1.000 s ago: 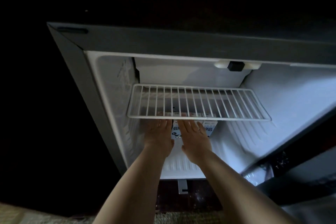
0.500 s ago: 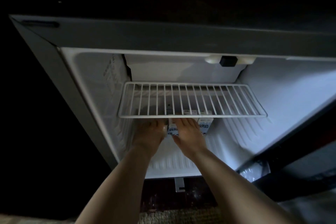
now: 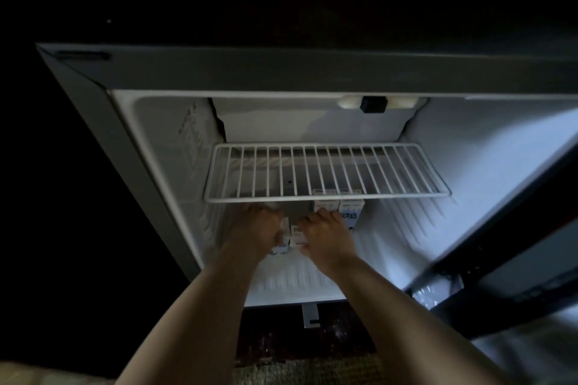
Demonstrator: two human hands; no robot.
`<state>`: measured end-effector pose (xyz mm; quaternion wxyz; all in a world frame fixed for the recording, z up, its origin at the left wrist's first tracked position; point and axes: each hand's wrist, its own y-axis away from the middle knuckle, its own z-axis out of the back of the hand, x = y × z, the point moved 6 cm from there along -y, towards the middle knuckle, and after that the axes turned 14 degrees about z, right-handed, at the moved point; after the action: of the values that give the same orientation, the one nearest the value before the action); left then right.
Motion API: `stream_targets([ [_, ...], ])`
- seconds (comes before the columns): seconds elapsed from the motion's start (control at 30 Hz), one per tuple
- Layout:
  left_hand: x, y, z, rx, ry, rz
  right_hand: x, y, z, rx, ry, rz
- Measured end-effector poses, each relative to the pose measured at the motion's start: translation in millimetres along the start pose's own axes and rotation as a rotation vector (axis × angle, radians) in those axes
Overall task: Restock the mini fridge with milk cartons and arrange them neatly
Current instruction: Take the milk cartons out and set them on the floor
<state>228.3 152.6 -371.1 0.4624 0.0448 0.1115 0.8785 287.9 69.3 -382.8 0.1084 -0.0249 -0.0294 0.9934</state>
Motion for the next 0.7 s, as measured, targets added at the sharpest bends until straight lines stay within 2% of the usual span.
stream_targets([
  [0.07,1.0,3.3,4.4,-0.035,-0.089,0.007,0.7,1.3,2.0,0.055,-0.018,-0.004],
  [0.17,3.8,11.9,8.9,0.036,-0.165,0.090,5.6,8.0,7.5,0.133,0.012,-0.022],
  [0.3,-5.7,35.6,20.2,0.002,-0.252,0.045,15.2,20.9,12.6,0.241,0.072,0.009],
  [0.43,-8.9,66.2,32.6,0.009,-0.235,0.015,15.1,40.0,39.1,0.293,-0.073,0.000],
  [0.57,-12.4,96.4,38.1,0.036,-0.296,-0.021,14.1,66.1,72.5,0.308,-0.141,0.024],
  [0.7,-16.0,132.3,52.0,-0.034,-0.306,-0.032,17.7,99.0,102.6,0.248,-0.108,0.014],
])
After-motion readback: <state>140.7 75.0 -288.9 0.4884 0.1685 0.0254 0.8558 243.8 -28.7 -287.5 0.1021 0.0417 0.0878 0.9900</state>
